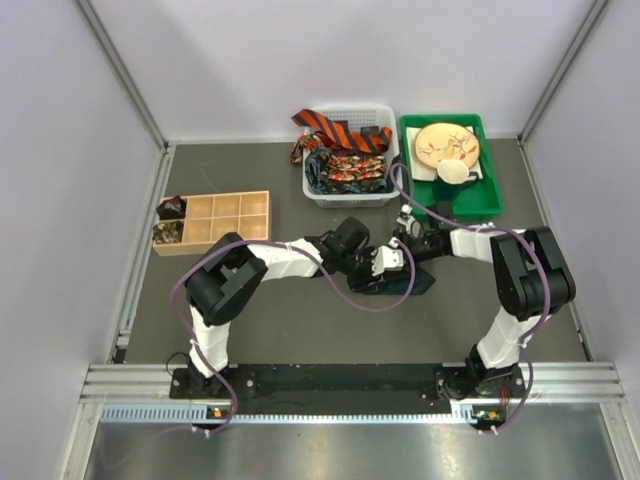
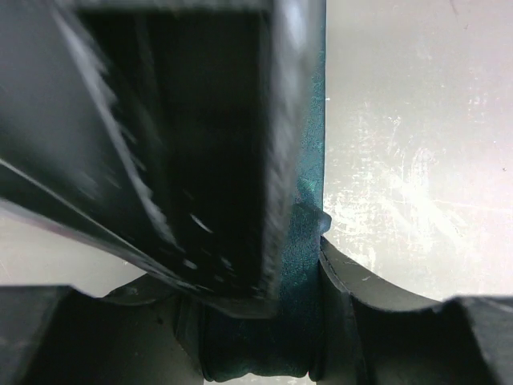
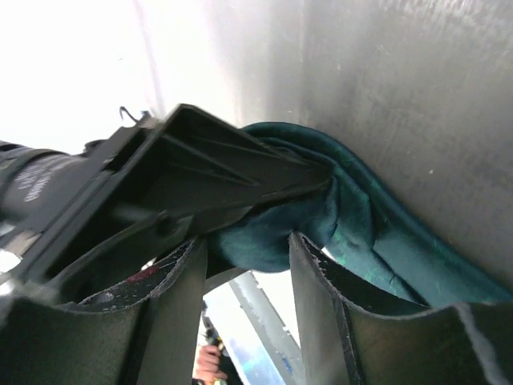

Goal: Roll the ties
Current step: Roll the tie at the center of the board.

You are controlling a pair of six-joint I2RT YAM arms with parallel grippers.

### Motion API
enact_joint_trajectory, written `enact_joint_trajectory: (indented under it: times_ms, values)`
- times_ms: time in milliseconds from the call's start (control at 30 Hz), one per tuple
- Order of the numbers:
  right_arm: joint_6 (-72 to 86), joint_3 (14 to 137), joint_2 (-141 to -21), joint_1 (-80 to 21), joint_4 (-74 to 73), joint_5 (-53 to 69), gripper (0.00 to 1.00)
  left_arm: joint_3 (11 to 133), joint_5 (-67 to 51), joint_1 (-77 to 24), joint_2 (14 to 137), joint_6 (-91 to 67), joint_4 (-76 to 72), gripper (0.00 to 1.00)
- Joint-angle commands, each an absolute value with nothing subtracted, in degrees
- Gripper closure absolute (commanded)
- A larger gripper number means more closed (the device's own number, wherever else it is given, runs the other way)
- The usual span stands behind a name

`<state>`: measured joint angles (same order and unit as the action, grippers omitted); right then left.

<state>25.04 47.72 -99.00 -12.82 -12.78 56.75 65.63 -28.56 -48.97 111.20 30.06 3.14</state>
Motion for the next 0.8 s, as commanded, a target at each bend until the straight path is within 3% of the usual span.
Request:
enact_joint_trajectory:
  times_ms: [0, 133, 167, 233, 267, 533, 667, 767]
  values:
    - [21.6, 49.2, -99.9, -15.7, -14.1, 54.1, 0.55, 64.5, -22.7, -49.4, 114.5, 29.7, 12.0, 0.72]
    - [20.9, 49.0, -99.6, -16.5, -14.5, 50.4, 0.61, 64.8, -22.5, -49.8, 114.8, 30.2, 12.1, 0.71]
    - [21.1, 49.1, -99.8, -16.7, -14.1, 49.9, 0.74, 64.8, -22.4, -49.9, 115.0, 30.4, 12.1, 0.71]
    - [20.5, 50.4, -100.9, -16.6, -16.0, 49.1, 0.84, 64.8, -22.2, -50.1, 115.0, 30.6, 12.1, 0.68]
    - [19.5, 51.0, -101.5, -16.7, -17.0, 47.7, 1.0, 64.9, -22.1, -50.1, 115.0, 30.7, 12.1, 0.67]
    - [13.0, 52.6, -102.7, -16.2, -24.3, 40.7, 1.0, 63.0, -25.7, -48.5, 112.7, 27.3, 7.0, 0.26]
    - [12.7, 52.1, -101.6, -16.1, -24.6, 37.4, 1.0, 59.1, -32.0, -47.2, 109.2, 25.1, -2.4, 0.17]
    - [12.1, 52.2, -101.3, -15.6, -25.5, 35.4, 1.0, 56.9, -33.2, -46.4, 107.8, 22.8, -8.9, 0.15]
